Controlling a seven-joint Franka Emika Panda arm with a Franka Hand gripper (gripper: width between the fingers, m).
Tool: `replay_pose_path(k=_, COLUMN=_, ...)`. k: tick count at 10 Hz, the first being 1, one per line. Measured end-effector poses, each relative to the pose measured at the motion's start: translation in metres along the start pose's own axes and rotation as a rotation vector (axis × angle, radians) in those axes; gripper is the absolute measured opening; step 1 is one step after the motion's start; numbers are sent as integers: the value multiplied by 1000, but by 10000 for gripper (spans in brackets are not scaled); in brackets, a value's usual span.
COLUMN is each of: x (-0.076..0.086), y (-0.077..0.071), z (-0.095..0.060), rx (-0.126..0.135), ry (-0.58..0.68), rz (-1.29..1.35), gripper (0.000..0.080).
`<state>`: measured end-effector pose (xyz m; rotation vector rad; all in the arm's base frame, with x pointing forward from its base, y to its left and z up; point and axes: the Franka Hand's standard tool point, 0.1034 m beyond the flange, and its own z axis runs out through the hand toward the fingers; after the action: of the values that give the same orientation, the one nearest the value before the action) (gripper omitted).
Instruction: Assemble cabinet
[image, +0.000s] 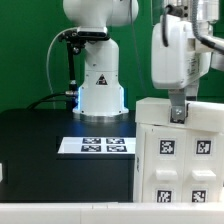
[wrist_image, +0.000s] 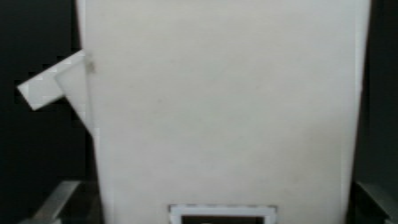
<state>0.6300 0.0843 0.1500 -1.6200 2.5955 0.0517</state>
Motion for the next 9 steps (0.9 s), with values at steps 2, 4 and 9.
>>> replay_pose_path(k=2, x=-1, y=0, z=0, rx=0, ry=0, rz=-89, gripper=766)
replay_pose_path(k=4, x=-10, y=-1, z=-16, rx=26, ry=-26, rz=-348, gripper=794)
replay_pose_path(k=9, x=-13, y=-2, z=-27, rx=50, ry=-27, rz=-800, gripper=797)
